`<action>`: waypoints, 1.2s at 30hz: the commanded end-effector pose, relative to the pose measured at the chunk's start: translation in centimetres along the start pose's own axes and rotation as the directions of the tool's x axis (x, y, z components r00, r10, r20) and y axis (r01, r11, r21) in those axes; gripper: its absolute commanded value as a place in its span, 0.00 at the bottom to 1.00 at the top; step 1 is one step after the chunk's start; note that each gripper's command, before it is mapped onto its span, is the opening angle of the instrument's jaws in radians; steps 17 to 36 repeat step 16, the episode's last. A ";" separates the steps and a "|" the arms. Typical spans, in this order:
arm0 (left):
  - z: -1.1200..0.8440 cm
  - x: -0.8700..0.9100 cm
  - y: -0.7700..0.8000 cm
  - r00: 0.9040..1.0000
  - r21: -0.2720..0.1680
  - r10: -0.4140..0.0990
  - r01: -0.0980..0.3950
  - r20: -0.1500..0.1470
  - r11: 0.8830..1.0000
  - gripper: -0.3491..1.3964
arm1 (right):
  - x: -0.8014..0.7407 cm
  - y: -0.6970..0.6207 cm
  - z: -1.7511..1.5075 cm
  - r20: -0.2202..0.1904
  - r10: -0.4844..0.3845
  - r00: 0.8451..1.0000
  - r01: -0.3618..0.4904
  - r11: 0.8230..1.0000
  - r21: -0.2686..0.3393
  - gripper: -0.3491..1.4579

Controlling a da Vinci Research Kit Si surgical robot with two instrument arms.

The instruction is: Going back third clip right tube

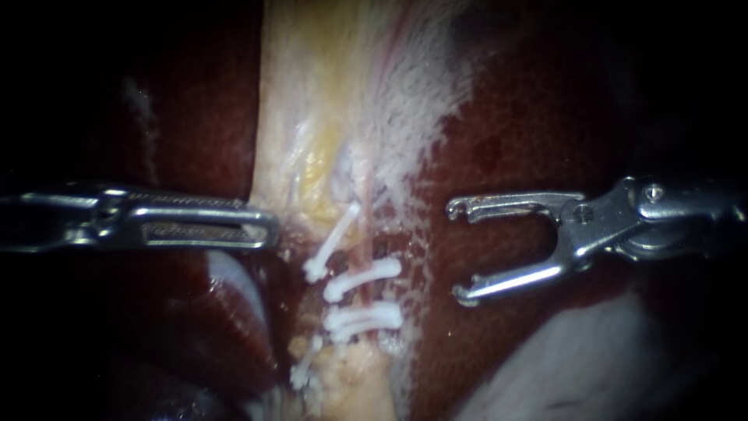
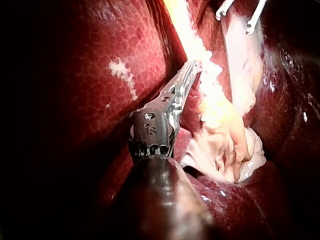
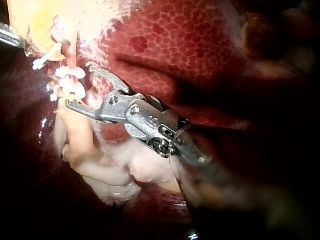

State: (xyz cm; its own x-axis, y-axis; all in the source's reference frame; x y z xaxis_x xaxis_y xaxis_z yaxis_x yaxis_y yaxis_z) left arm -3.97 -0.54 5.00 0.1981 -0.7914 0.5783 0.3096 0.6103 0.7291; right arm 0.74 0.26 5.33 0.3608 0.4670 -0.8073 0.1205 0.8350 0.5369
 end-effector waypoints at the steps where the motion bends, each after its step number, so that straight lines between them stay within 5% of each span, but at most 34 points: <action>1: 0.00 0.00 -0.01 1.000 0.001 0.001 -0.001 0.000 1.000 0.00 | 0.00 0.00 0.00 0.000 0.000 1.000 0.000 1.000 0.000 0.52; 36: -0.02 -0.02 -0.01 1.000 0.006 0.000 0.000 -0.002 1.000 0.00 | 0.00 0.00 0.00 0.000 0.000 1.000 0.000 1.000 0.009 0.52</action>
